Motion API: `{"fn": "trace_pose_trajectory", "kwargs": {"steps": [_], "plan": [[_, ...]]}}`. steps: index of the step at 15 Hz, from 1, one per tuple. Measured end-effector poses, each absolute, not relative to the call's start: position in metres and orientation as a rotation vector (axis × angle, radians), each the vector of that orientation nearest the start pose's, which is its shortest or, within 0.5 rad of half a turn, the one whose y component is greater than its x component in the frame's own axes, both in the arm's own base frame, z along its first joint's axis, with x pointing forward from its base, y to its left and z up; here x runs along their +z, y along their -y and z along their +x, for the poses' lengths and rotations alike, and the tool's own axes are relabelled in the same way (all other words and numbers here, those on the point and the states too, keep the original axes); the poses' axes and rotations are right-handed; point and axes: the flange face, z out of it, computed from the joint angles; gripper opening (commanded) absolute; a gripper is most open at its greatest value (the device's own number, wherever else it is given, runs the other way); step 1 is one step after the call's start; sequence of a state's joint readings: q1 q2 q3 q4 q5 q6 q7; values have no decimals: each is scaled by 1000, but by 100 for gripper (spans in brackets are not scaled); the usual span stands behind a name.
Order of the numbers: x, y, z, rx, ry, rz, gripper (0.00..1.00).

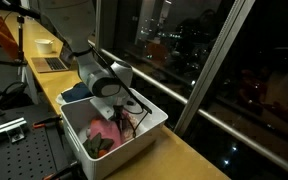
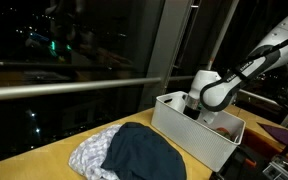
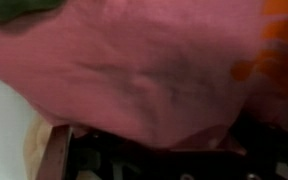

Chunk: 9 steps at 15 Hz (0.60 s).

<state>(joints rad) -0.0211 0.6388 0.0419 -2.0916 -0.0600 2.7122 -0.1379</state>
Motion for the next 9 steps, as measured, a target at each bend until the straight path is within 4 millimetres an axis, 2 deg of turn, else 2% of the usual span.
{"fn": "trace_pose_trajectory", "kwargs": {"steps": [1, 2, 5, 9], "plan": [[106, -14, 570, 35, 329, -3125, 69], [103, -14, 570, 40, 336, -3127, 63], [103, -8, 570, 43, 350, -3139, 40], [113, -2, 566, 34, 340, -3149, 10]]}}
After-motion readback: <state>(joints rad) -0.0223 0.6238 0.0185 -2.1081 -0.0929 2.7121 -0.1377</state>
